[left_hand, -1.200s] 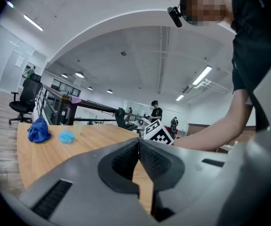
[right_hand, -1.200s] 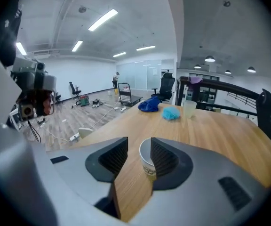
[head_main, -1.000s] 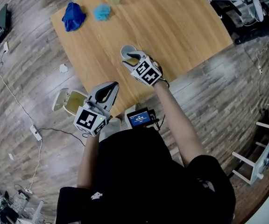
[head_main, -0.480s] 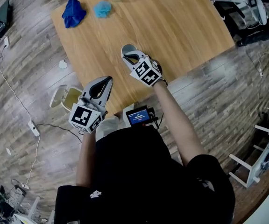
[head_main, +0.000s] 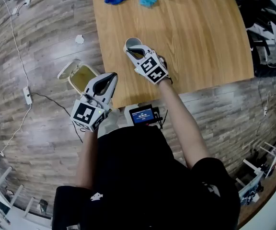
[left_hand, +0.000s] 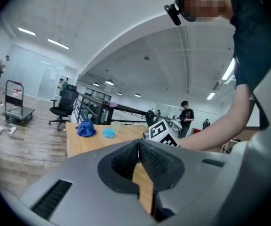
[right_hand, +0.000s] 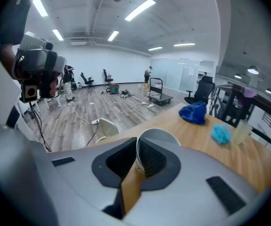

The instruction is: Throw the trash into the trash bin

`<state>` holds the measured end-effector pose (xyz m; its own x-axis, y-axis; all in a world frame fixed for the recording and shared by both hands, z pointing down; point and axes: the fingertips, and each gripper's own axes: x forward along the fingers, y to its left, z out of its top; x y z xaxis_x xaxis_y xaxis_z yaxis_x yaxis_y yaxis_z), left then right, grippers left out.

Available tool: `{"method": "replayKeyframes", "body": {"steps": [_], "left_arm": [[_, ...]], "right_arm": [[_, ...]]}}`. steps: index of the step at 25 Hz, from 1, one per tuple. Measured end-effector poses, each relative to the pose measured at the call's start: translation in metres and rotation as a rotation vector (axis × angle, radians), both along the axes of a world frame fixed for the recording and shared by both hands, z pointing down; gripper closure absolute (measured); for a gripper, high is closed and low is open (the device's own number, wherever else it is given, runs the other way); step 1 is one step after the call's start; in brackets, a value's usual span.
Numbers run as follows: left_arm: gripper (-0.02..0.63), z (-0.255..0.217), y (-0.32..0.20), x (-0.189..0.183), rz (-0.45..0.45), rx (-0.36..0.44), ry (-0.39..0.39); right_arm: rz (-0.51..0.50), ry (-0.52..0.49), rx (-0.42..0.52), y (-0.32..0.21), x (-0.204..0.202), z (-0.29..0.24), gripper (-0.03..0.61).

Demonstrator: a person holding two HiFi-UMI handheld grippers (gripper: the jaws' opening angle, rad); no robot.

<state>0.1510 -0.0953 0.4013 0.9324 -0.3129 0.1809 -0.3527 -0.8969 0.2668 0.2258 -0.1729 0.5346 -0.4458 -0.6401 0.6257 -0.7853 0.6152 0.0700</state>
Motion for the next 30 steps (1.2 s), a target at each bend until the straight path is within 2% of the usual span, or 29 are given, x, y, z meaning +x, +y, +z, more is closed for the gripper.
{"method": "replayKeyframes", "body": {"steps": [7, 13, 16, 21, 26, 30], "left_arm": [[0.604, 0.029, -0.022, -0.124, -0.278, -0.070, -0.008], [0.604, 0.052, -0.028, -0.202, -0.422, -0.103, -0.009], [0.604, 0.055, -0.024, -0.229, -0.460, -0.106, -0.012], [0.604, 0.072, -0.022, -0.258, -0.464, -0.117, -0.037], [0.604, 0.133, -0.030, -0.282, -0.519, -0.164, -0.037], [0.604, 0.185, -0.023, -0.280, -0.522, -0.238, -0.014]], "right_arm": [[-0.264, -0.069, -0.015, -0.035, -0.162, 0.013, 0.565], [-0.403, -0.074, -0.065, -0.045, -0.260, 0.046, 0.565], [-0.440, -0.081, -0.107, -0.036, -0.294, 0.062, 0.565], [-0.487, -0.065, -0.197, -0.019, -0.338, 0.108, 0.565], [-0.475, -0.031, -0.254, -0.022, -0.360, 0.182, 0.565], [-0.458, -0.013, -0.320, -0.010, -0.363, 0.242, 0.565]]}}
